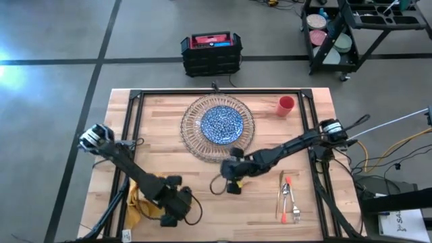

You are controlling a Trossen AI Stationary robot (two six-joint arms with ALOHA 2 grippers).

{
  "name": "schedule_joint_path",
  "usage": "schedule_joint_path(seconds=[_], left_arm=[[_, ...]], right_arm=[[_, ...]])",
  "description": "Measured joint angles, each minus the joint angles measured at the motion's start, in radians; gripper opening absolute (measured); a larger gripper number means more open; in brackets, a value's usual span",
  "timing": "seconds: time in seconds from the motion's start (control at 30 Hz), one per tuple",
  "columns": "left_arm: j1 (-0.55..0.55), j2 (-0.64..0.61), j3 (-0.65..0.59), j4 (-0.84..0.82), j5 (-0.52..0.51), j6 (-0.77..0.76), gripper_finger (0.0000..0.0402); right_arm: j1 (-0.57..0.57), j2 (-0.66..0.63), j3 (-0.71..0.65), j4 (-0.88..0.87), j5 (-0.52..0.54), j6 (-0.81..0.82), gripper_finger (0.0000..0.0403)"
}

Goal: Set table place
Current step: Fold the yellow napkin

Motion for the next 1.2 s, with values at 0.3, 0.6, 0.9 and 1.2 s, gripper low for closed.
schedule_joint_path(seconds=[0.3,0.6,0.9,1.2], left_arm=[[0.062,-0.192,0.321,-0.174,-0.588,0.152,0.0],[0.153,-0.319,0.457,-0.19,-0.653,0.186,0.0],[0.154,-0.258,0.434,-0.254,-0.587,0.187,0.0],[0.142,-0.117,0.434,-0.282,-0.424,0.082,0.0]], right_arm=[[0.068,-0.036,-0.001,0.009,0.17,0.019,0.0],[0.096,-0.073,-0.002,0.026,0.332,-0.086,0.0],[0.145,-0.174,-0.07,-0.13,0.461,0.007,0.0],[0.103,-0.232,-0.319,0.489,0.152,-0.009,0.0063]])
